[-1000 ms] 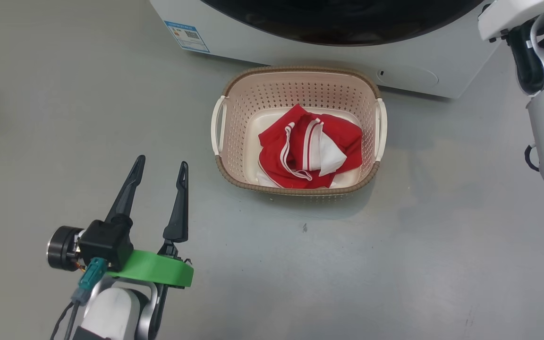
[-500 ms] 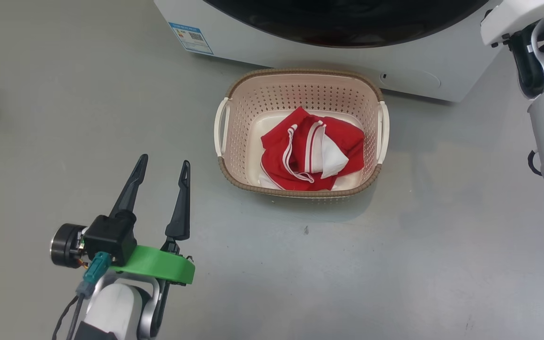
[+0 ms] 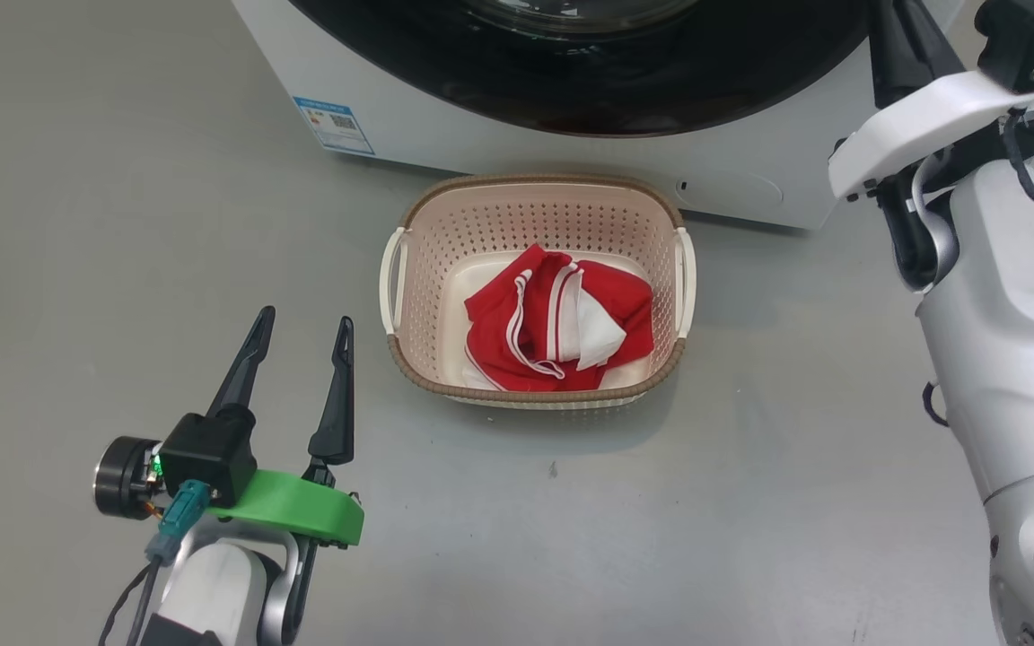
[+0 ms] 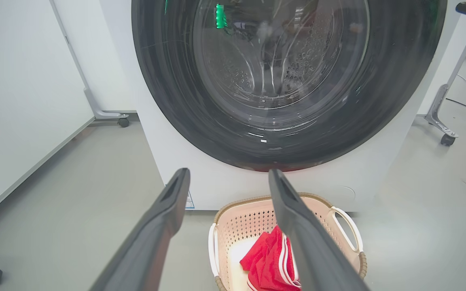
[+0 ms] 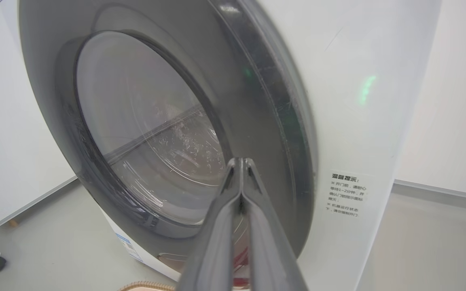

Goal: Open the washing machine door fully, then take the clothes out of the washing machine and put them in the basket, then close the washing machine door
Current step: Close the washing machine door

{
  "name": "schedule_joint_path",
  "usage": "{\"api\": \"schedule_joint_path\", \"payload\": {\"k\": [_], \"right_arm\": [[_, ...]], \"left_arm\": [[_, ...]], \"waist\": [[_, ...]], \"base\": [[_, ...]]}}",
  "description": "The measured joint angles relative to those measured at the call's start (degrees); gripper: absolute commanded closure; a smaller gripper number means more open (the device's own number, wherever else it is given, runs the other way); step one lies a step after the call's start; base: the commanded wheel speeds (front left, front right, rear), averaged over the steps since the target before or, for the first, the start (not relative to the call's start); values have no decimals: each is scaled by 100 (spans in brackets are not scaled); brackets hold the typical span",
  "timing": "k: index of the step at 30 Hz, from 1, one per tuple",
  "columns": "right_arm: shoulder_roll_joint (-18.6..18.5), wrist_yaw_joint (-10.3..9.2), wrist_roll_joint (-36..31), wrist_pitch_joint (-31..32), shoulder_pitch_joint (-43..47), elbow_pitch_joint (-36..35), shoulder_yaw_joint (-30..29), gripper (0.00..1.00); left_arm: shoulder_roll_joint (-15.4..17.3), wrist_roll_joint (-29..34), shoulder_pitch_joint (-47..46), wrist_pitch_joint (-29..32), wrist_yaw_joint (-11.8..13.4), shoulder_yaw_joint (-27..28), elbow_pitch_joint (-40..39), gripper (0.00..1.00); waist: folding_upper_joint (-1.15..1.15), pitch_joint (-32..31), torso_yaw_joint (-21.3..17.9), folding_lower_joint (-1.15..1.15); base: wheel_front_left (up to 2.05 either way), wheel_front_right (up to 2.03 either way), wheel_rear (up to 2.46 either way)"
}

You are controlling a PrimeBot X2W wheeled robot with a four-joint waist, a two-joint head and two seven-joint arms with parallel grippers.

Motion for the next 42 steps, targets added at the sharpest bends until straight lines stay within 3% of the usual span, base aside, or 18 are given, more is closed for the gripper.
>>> {"api": "schedule_joint_path", "payload": {"k": [2, 3, 5, 6, 20, 26, 35, 42], "right_arm": [[75, -1, 45, -1, 184, -163, -58, 98], [92, -1, 44, -2, 303, -244, -75, 71], [105, -1, 44, -2, 439, -316, -93, 36], [121, -1, 45, -2, 576, -376, -123, 0], [356, -11, 24, -2, 2405, -1183, -214, 0], [409, -63, 7, -2, 3084, -1456, -222, 0], [461, -289, 20, -1, 3957, -1922, -403, 0], [486, -307, 15, -1, 4421, -2147, -346, 0]], "left_arm": [[0, 0, 7, 0, 1, 16, 45, 0], [1, 1, 11, 0, 1, 20, 64, 0], [1, 1, 12, 0, 1, 24, 78, 0], [3, 1, 14, 0, 0, 26, 88, 0], [135, 2, 345, 0, -5, 43, 240, 0], [191, 2, 519, 1, -9, 21, 286, 0], [209, -5, 875, 34, -9, -1, 326, 0], [224, -7, 985, 85, -9, -19, 292, 0]], "waist": [[0, -82, -63, 0], [0, -125, -96, 0], [0, -170, -133, 0], [0, -214, -167, 0], [0, -872, -756, 0], [0, -1133, -970, 0], [0, -1539, -1218, 0], [0, -1723, -1381, 0]], "base": [[0, 0, 0], [0, 0, 0], [0, 0, 0], [0, 0, 0], [0, 0, 0], [0, 0, 0], [0, 0, 0], [0, 0, 0]]}}
